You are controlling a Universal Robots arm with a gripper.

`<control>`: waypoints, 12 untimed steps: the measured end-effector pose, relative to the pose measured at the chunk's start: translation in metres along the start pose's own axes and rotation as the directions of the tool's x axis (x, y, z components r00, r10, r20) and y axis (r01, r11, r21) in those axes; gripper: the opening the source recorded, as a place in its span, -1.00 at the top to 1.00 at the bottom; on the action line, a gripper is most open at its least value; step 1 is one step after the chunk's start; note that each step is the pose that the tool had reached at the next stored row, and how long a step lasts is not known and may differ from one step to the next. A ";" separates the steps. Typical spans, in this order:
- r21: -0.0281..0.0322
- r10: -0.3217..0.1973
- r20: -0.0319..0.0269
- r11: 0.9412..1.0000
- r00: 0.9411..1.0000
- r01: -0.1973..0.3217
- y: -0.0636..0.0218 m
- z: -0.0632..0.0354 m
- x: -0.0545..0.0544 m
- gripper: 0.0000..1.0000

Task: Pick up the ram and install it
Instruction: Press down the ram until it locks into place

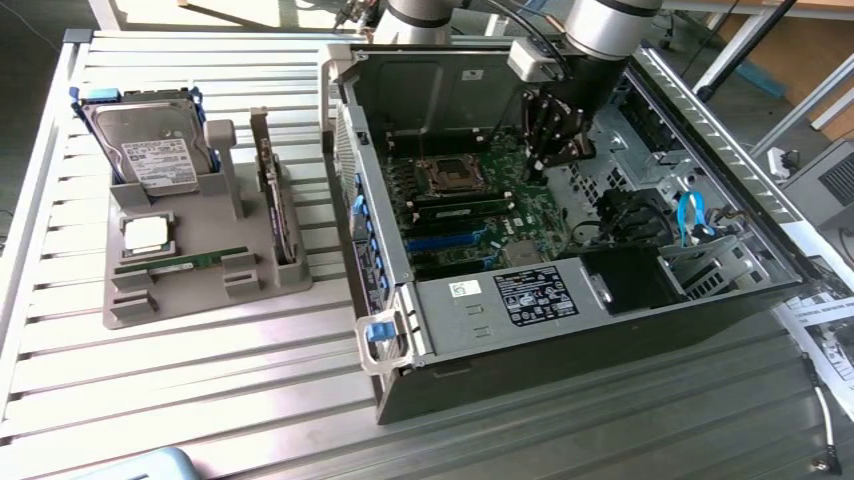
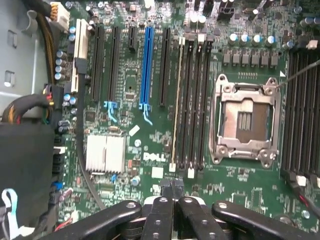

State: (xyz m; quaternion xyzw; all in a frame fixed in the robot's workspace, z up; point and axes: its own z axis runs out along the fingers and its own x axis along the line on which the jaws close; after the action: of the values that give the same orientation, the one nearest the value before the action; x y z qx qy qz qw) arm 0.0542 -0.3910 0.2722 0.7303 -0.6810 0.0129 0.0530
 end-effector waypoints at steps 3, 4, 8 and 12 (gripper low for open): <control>0.000 0.000 0.000 1.000 1.000 0.000 -0.0066 -0.0066 0.001 0.79; -0.001 0.000 0.000 1.000 1.000 0.000 -0.0079 -0.0084 0.001 0.79; -0.001 0.000 0.000 1.000 1.000 0.000 -0.0111 -0.0194 0.003 0.79; -0.001 0.000 0.000 1.000 1.000 0.000 -0.0112 -0.0194 0.003 0.79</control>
State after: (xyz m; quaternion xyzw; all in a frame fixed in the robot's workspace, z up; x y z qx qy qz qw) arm 0.0665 -0.3910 0.2910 0.7303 -0.6809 0.0125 0.0532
